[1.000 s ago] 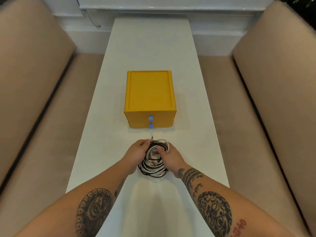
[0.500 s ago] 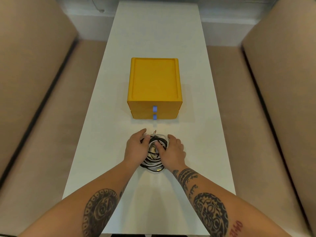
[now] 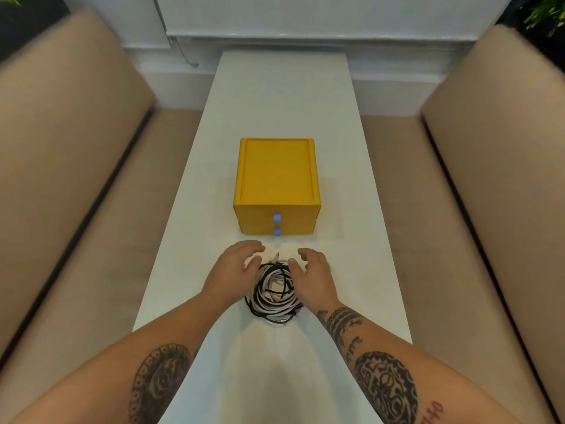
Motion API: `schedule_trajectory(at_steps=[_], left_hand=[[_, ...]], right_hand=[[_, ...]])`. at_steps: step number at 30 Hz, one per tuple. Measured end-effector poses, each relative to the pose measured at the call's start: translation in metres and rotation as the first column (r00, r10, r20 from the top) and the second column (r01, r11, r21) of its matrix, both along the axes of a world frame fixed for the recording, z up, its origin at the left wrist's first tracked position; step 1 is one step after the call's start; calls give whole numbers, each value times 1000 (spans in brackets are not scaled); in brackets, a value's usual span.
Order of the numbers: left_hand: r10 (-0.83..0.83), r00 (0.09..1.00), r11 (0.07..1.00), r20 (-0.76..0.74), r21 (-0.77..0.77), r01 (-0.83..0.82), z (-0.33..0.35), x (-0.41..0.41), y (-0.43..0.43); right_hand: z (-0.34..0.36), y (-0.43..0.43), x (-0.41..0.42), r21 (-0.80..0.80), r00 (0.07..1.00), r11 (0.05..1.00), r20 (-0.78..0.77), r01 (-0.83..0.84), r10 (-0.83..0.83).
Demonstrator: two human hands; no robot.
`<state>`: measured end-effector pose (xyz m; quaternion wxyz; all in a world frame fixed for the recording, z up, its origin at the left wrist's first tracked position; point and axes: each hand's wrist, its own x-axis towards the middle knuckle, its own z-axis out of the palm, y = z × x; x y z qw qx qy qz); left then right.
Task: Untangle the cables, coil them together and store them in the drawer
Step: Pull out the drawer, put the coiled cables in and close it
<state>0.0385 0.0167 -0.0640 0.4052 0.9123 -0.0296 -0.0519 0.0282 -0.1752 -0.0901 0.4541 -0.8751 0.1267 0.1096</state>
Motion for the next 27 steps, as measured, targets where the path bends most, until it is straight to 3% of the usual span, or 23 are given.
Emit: schedule_trajectory(at_steps=[4,6,8,11,15,22,27], left_hand=[[13,956,995,293,89,-41,59,44,0],[7,941,988,339,141,-58,75,74,0],[-15,965,978,262,206,-41,79,101,-2],[-137,990,924,18,364,121,78,131,-5],[-253,932,736,-261,573,361,74,146,-13],[-309,898,583,-314,683,440,110,131,-24],[-312,883,540,-350,700,468,121,128,-26]], right_hand=[[31,9,27,34,999,999,22,22,-23],[44,18,42,100,998,993,1,65,-65],[51,28,54,167,992,978,-25,126,-123],[52,41,67,213,981,960,-97,184,-166],[51,50,80,219,977,956,-127,196,-171],[36,56,92,242,961,934,-154,262,-229],[22,53,97,283,951,916,-208,283,-230]])
